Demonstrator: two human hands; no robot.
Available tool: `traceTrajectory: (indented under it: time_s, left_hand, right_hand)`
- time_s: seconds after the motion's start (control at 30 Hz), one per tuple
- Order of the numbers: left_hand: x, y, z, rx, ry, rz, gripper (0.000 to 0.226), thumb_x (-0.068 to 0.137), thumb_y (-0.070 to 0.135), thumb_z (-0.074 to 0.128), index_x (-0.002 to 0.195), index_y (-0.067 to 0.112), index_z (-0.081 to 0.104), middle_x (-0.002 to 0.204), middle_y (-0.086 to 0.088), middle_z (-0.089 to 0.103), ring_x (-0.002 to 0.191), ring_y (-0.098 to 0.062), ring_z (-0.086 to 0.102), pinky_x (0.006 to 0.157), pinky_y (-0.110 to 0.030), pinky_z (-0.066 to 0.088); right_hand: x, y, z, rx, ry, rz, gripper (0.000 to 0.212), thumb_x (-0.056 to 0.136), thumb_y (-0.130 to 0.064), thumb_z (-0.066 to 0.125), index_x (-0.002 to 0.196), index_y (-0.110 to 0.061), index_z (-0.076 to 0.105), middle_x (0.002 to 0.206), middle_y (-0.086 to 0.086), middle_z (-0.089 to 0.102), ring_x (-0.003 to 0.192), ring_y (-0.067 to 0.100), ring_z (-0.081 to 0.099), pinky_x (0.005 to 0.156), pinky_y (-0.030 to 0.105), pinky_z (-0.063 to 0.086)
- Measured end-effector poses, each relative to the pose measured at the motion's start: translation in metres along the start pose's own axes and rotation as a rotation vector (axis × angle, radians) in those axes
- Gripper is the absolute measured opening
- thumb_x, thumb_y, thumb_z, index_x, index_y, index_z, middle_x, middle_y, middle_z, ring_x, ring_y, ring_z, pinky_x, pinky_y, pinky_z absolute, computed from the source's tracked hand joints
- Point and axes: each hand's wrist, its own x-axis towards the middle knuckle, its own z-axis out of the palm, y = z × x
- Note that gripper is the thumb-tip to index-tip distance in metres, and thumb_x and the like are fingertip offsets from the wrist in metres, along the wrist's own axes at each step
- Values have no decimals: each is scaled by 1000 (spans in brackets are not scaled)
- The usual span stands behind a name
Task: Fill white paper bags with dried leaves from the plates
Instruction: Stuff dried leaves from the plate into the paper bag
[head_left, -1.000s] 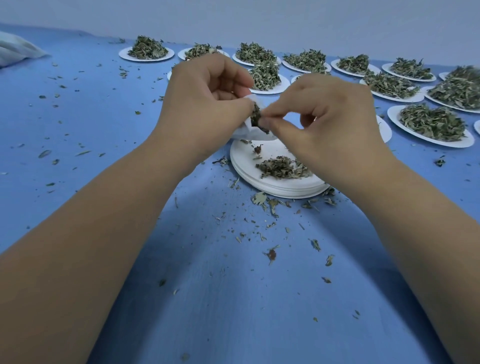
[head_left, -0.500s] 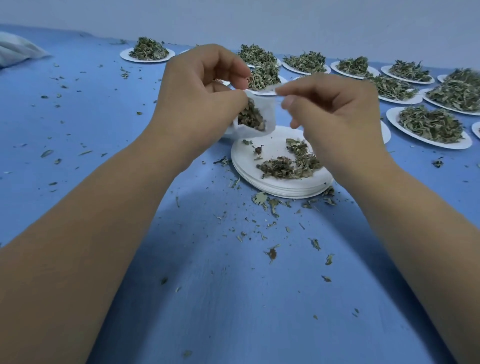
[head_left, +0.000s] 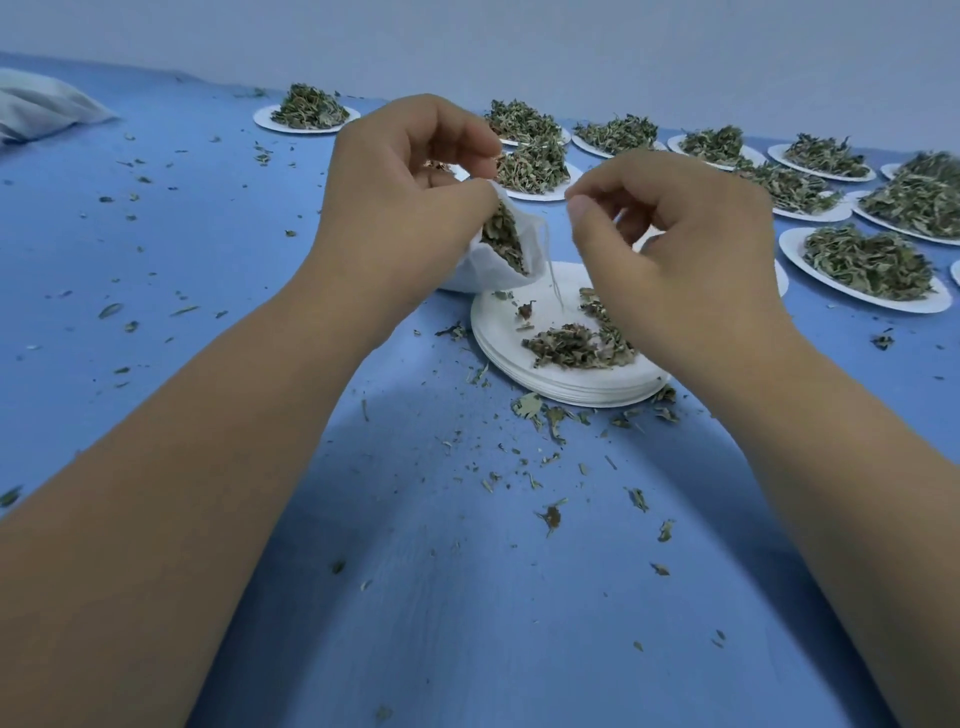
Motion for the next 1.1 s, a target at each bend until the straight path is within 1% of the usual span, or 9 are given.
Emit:
traceTrajectory:
  time_s: [0.1,0.27,0.37,0.43,0.5,0.63,0.8,0.97,1.1]
  left_hand:
    - [-2,2,1,-15,-4,-5,27,75,-5,61,92,15,70,86,3,68,68,-18,56,63,-30,50]
    - [-6,7,2,-26,-123,36,27,74,0,63,97,12,70,92,-3,68,65,-16,58,60,-30,53]
    - [0,5,-8,53,-195,93,30,79,20,64,109,19,68,106,3,69,89,-8,61,77,-32,51]
    - [6,1,-19,135,-283,110,56,79,44,72,131,30,56,130,12,61,121,2,53,99,-37,47]
    - [7,-4,-26,99,-385,83,94,72,53,80,151,34,32,148,12,47,136,5,41,110,-33,42]
    - [8,-16,-23,229,-362,97,124,70,34,91,160,35,6,149,19,42,127,12,48,96,-5,42]
    - [13,-22,-26,259,-140,38,93,74,26,82,149,41,30,121,17,60,105,4,62,79,-10,47]
    - [11,-22,-24,230,-125,0,73,73,21,79,133,42,42,98,20,57,87,3,62,67,-15,52]
    - [12,-26,-23,416,-121,-16,38,72,19,68,103,34,53,86,10,59,72,-9,57,54,-30,45]
  right_hand:
    - [-4,-12,9,125,-78,75,12,87,-37,69,96,-30,72,77,-21,67,72,-1,65,64,8,44]
    - [-1,-8,17,152,-118,114,10,88,-17,72,92,-24,77,76,-14,71,69,-2,66,67,15,52]
    - [10,-8,13,253,-163,181,7,88,-15,74,90,-21,78,70,-3,73,57,3,61,55,20,49]
    - [22,-15,11,328,-221,180,9,86,-10,74,90,-17,78,71,5,74,53,6,57,50,20,43]
    - [39,-25,13,382,-274,164,15,82,-2,71,91,-11,78,76,17,74,58,18,64,54,27,50]
    - [65,-40,23,455,-390,150,21,79,7,64,91,-4,76,74,10,77,72,21,76,68,29,61]
    - [76,-39,37,572,-393,230,18,80,10,68,89,-4,74,76,14,76,74,23,76,68,31,60]
    - [79,-34,36,636,-340,302,21,81,8,69,95,-7,72,81,14,76,75,20,74,74,39,63]
    - [73,-27,26,628,-358,358,17,88,-6,72,105,-10,72,95,15,76,84,19,71,87,46,62]
